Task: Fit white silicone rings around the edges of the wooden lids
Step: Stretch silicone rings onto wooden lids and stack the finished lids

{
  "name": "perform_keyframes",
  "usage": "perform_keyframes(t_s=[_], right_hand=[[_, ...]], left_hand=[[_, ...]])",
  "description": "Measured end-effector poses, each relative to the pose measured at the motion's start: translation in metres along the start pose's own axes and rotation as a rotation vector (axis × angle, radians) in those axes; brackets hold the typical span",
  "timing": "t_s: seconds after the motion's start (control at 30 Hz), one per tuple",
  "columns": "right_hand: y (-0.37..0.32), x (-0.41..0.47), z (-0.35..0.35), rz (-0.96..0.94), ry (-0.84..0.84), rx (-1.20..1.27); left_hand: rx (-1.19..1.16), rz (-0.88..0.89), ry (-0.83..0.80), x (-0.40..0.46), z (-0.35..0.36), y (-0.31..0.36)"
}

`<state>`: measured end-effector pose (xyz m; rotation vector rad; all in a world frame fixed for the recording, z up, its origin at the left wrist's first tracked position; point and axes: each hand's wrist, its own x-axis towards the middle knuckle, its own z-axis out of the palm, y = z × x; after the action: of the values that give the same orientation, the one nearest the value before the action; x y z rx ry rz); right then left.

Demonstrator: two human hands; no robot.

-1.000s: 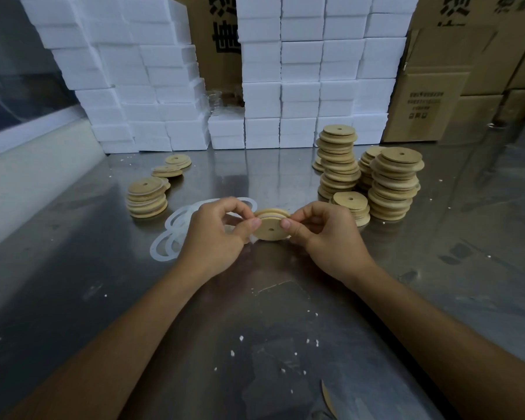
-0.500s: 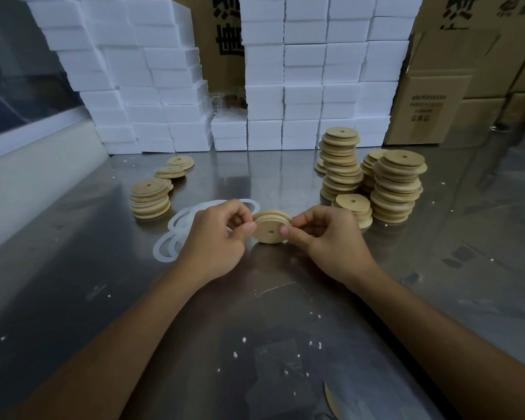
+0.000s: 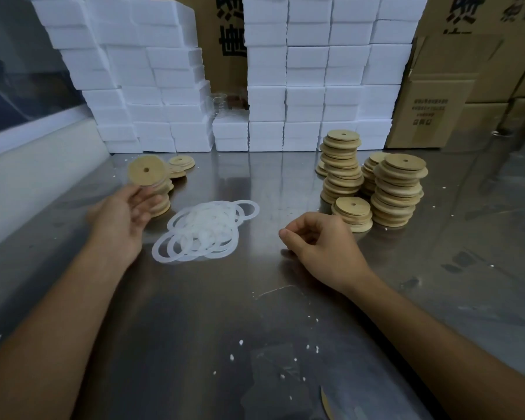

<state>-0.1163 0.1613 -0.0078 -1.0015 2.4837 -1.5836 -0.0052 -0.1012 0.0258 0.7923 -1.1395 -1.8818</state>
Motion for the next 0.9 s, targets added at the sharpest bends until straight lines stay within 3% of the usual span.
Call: perform_keyframes(t_s=[0.2, 0.5, 0.67, 0.8, 0.9], right_hand=[[0.001, 0.001, 0.000, 0.006, -0.009, -0.004], [-0.001, 0.000, 0.000, -0.029, 0.004, 0.003], [0.000, 0.001, -0.006, -0.144, 0.224, -0.154], [0.005, 0.006, -0.019, -0.109, 0.349, -0.396], [0.007, 0.007, -0.022, 0.066, 0.267, -0.510]], left_hand=[[-0.100, -0.043, 0.043, 0.014, -0.010, 0.001], [0.096, 0.004, 0.025, 0.013, -0.008, -0.006], [0.561, 0.338, 0.100, 0.005, -0.004, -0.024], [0.880, 0.654, -0.121, -0.019, 0.014, -0.035], [1.129, 0.856, -0.321, -0.033, 0.023, -0.042]])
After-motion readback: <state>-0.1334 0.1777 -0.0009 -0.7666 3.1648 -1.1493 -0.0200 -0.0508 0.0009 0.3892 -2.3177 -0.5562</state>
